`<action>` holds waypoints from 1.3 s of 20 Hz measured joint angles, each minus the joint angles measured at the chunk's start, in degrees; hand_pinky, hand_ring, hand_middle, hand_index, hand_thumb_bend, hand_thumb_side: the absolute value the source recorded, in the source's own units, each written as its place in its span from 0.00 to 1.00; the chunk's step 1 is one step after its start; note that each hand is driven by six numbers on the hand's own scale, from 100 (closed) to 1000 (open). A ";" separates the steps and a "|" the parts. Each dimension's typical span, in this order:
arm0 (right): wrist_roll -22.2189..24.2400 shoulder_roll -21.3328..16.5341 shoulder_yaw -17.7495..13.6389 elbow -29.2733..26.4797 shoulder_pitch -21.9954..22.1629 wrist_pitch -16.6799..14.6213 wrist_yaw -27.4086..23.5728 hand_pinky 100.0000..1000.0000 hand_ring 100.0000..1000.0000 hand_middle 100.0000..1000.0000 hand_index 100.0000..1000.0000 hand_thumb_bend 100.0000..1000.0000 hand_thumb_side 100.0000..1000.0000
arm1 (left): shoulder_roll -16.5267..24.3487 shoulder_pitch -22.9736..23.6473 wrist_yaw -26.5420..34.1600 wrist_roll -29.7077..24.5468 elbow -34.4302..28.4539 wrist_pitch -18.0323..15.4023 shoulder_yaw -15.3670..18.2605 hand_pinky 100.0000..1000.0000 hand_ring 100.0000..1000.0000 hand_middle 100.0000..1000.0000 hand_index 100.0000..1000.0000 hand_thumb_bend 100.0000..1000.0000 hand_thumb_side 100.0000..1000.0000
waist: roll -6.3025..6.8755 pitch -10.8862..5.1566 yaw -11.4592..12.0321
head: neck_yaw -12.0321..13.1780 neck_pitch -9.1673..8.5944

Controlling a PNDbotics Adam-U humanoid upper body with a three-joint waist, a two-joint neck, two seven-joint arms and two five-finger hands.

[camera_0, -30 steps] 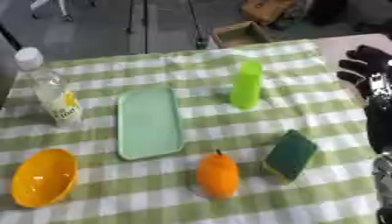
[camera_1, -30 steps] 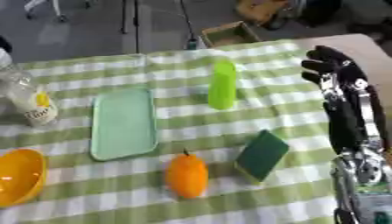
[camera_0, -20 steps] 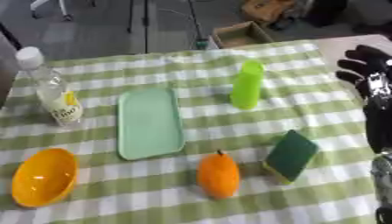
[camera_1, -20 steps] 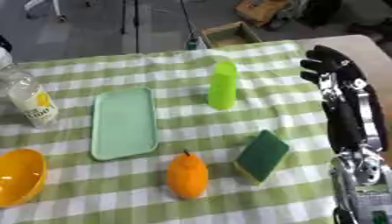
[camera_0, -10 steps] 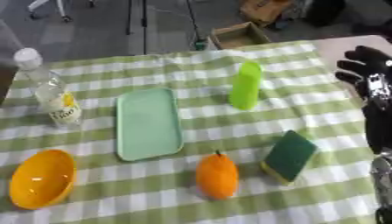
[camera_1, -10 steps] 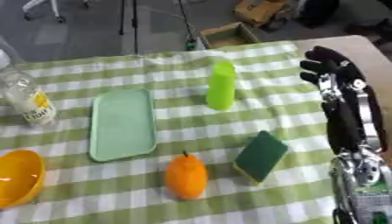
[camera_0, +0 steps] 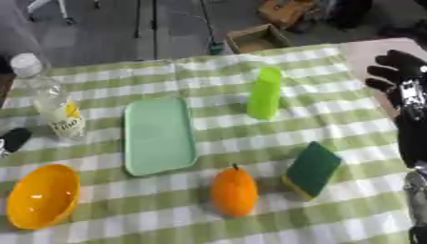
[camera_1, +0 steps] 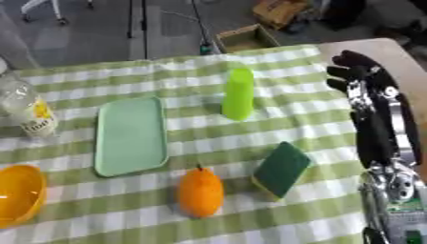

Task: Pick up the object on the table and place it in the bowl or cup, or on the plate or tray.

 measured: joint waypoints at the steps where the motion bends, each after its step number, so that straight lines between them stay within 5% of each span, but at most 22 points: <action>1: 0.01 0.00 0.00 0.00 -0.01 0.01 0.00 0.76 0.76 0.74 0.81 0.00 0.61 | 0.34 0.02 -0.67 -0.86 0.45 -0.15 -0.69 0.94 0.91 0.99 1.00 1.00 0.87 | 0.00 0.00 -0.10 | 0.01 0.00; 11: 0.18 0.00 0.01 0.00 -0.06 -0.06 -0.02 0.76 0.76 0.74 0.81 0.00 0.61 | 1.67 0.01 -9.76 -9.51 7.46 -2.82 -5.90 0.93 0.93 0.99 1.00 1.00 0.83 | 0.00 0.00 -0.77 | 0.09 -0.02; 18: 0.24 0.00 0.02 0.00 -0.11 -0.05 -0.02 0.76 0.76 0.74 0.81 0.00 0.61 | 1.69 0.02 -11.59 -9.35 10.67 -3.61 -7.15 0.92 0.92 0.98 1.00 1.00 0.80 | 0.00 0.00 -0.95 | 0.16 -0.03; 26: 0.33 0.00 0.02 0.00 -0.34 -0.08 -0.03 0.76 0.76 0.74 0.81 0.00 0.61 | 1.69 0.97 -13.55 -15.02 9.95 -3.95 -7.32 0.92 0.92 0.98 1.00 1.00 0.78 | 0.00 0.00 -0.38 | 0.17 -0.03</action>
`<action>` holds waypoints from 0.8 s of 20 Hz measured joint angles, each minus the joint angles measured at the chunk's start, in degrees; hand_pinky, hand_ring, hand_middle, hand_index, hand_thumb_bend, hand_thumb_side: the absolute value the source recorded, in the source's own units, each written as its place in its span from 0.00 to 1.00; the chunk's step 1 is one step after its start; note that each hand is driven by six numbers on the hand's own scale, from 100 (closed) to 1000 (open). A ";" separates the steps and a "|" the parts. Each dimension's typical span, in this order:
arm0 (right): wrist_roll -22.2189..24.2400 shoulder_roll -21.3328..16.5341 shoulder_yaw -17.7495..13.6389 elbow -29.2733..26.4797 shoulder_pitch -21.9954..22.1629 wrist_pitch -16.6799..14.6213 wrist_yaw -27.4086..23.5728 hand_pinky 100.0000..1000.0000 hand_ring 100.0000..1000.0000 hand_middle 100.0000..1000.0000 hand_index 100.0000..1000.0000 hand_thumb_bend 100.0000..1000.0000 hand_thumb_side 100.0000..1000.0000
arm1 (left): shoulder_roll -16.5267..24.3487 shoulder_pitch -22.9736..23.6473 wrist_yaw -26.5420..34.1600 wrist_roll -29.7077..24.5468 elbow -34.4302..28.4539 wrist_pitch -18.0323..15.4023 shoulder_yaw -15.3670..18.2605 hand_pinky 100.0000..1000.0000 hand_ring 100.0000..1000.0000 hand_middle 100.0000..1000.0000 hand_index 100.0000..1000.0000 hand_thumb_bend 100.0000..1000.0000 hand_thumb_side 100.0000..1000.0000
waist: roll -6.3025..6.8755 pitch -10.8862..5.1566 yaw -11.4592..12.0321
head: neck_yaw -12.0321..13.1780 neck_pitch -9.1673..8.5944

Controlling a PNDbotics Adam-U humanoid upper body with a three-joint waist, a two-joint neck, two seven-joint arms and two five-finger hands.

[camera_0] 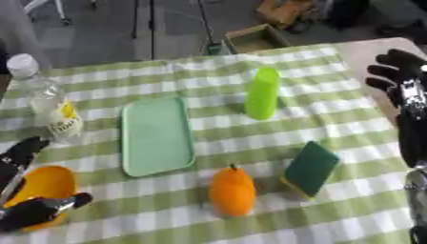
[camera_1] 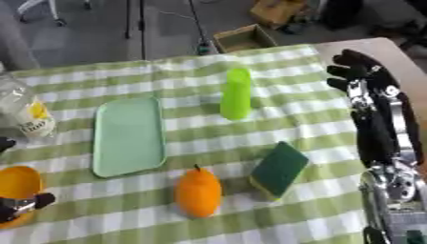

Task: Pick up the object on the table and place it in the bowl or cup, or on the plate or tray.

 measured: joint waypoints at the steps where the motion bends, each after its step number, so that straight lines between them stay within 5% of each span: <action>1: 0.00 0.00 0.00 0.00 -0.01 0.00 0.00 0.76 0.76 0.74 0.81 0.00 0.61 | 0.00 0.10 -0.21 -0.72 -0.32 0.06 0.00 0.92 0.91 0.97 1.00 1.00 0.78 | 0.00 0.00 0.03 | 0.00 0.00; 10: 0.01 0.00 0.00 0.00 -0.17 0.00 0.00 0.76 0.76 0.74 0.81 0.00 0.61 | -0.10 1.94 -1.02 -2.85 -1.06 1.28 -0.39 0.89 0.89 0.94 0.99 0.98 0.74 | -0.15 0.00 0.16 | 0.02 0.00; 16: 0.02 0.00 0.00 0.00 -0.18 0.00 0.00 0.76 0.76 0.74 0.81 0.00 0.61 | -0.33 2.23 -0.79 -1.53 -0.60 2.15 -0.75 0.80 0.74 0.85 0.96 0.84 0.62 | -0.15 0.00 0.24 | 0.02 0.00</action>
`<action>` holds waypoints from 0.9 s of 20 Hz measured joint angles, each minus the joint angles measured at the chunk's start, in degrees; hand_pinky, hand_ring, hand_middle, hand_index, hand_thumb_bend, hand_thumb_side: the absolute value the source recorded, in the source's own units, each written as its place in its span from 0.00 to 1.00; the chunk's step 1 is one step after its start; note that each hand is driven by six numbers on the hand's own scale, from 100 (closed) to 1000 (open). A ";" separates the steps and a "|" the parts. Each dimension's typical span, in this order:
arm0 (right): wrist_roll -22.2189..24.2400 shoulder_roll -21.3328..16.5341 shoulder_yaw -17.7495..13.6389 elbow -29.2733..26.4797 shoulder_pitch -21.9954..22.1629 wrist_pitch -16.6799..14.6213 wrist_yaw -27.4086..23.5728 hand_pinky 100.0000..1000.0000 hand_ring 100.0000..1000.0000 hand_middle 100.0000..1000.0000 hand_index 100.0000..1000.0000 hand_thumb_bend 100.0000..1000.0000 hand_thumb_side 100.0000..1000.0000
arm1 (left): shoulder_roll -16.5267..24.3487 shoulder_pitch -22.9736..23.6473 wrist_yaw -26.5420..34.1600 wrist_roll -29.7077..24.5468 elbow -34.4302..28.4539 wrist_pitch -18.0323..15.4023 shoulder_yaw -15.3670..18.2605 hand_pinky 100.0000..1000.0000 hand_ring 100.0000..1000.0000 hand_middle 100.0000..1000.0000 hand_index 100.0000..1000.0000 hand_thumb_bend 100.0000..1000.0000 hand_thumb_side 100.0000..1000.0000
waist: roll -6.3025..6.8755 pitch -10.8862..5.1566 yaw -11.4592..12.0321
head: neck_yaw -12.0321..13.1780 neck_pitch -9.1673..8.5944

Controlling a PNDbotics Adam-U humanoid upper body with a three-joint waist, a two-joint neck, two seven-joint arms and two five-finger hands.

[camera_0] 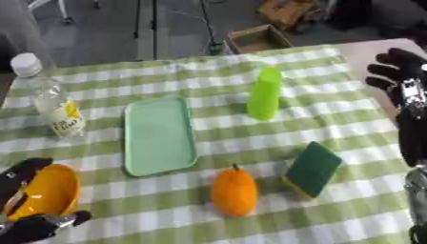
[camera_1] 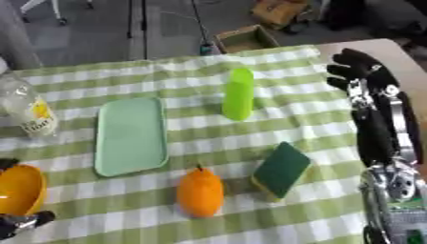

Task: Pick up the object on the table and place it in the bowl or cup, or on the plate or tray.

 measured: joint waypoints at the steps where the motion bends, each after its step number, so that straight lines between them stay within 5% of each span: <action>1: 0.00 0.00 0.00 0.00 0.00 0.00 0.00 0.76 0.76 0.74 0.81 0.00 0.61 | -0.03 -0.01 0.11 0.38 -0.03 0.16 -0.01 0.75 0.67 0.82 0.96 0.79 0.58 | 0.00 0.00 0.02 | 0.00 0.00; 7: 0.00 0.00 0.00 0.00 0.00 0.00 0.00 0.76 0.76 0.74 0.81 0.00 0.61 | -0.41 -0.01 0.57 1.92 0.04 1.35 -0.14 0.62 0.54 0.78 0.92 0.62 0.47 | 0.00 0.00 0.00 | 0.02 0.00; 18: 0.02 0.00 0.00 0.00 0.01 0.02 0.00 0.76 0.76 0.74 0.81 0.00 0.61 | -0.66 -3.75 4.71 4.00 -0.41 3.43 -0.26 0.61 0.50 0.74 0.90 0.59 0.47 | -0.10 0.00 -0.22 | 0.01 -0.01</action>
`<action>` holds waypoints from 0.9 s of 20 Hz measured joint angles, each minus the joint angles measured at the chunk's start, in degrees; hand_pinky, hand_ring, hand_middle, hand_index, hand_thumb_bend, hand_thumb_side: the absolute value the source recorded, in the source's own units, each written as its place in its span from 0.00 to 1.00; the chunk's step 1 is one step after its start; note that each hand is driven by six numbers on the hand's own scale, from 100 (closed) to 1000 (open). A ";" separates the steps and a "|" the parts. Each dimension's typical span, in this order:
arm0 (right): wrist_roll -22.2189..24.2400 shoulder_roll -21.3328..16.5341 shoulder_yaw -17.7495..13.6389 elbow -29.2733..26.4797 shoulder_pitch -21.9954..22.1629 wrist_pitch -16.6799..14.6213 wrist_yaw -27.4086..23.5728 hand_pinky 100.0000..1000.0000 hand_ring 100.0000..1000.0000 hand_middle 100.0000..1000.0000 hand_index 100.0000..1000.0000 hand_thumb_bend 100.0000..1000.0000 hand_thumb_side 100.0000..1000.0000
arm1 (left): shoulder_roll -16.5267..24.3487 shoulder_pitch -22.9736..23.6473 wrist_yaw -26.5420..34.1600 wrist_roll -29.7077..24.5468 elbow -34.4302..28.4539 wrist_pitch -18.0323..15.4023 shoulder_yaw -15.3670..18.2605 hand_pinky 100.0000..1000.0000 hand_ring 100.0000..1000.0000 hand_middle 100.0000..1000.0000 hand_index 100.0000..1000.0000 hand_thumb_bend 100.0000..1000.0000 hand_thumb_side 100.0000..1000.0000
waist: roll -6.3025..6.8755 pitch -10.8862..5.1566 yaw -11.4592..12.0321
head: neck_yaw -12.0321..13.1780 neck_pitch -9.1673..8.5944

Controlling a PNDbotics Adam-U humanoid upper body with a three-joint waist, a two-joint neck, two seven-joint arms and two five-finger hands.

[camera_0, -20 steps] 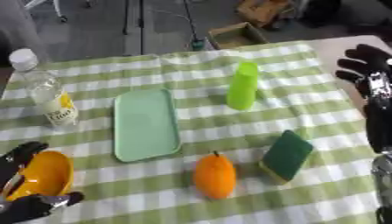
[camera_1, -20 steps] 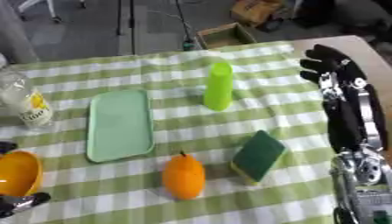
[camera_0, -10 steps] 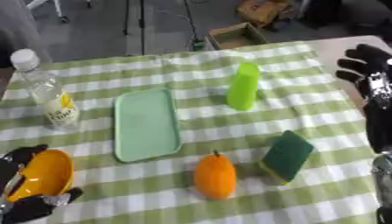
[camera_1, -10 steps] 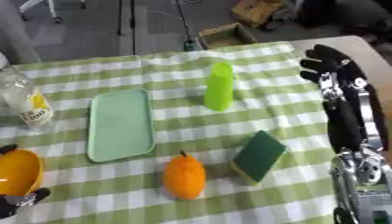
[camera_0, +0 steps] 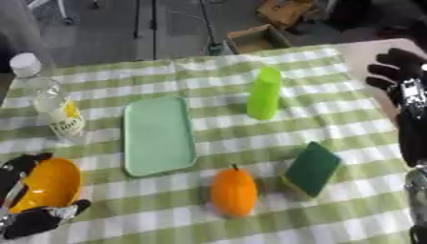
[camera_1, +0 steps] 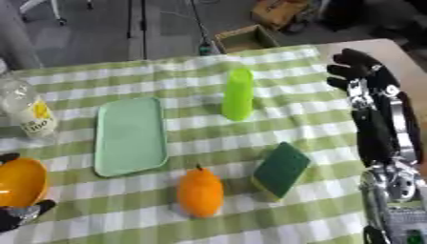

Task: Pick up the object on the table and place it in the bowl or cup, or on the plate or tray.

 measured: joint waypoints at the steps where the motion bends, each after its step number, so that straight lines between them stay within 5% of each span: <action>1: 0.00 0.00 0.00 0.00 0.01 0.00 0.00 0.76 0.76 0.74 0.81 0.00 0.61 | 0.01 -0.88 0.36 0.18 -0.44 0.13 0.00 0.61 0.50 0.74 0.90 0.59 0.46 | 0.00 0.00 -0.05 | 0.00 0.00; 10: 0.09 0.00 0.15 0.00 0.03 0.07 -0.05 0.76 0.76 0.74 0.81 0.00 0.61 | 0.24 -9.39 2.86 -0.67 -1.88 -0.83 -1.79 0.62 0.50 0.75 0.90 0.59 0.46 | 0.00 0.00 -0.70 | 0.23 0.02; 18: 0.59 0.00 0.69 0.00 0.03 0.22 -0.14 0.76 0.76 0.74 0.81 0.00 0.61 | -0.91 -20.68 3.71 -3.33 10.13 -5.31 -7.84 0.64 0.54 0.78 0.91 0.62 0.49 | 0.00 0.00 -2.40 | 0.84 0.02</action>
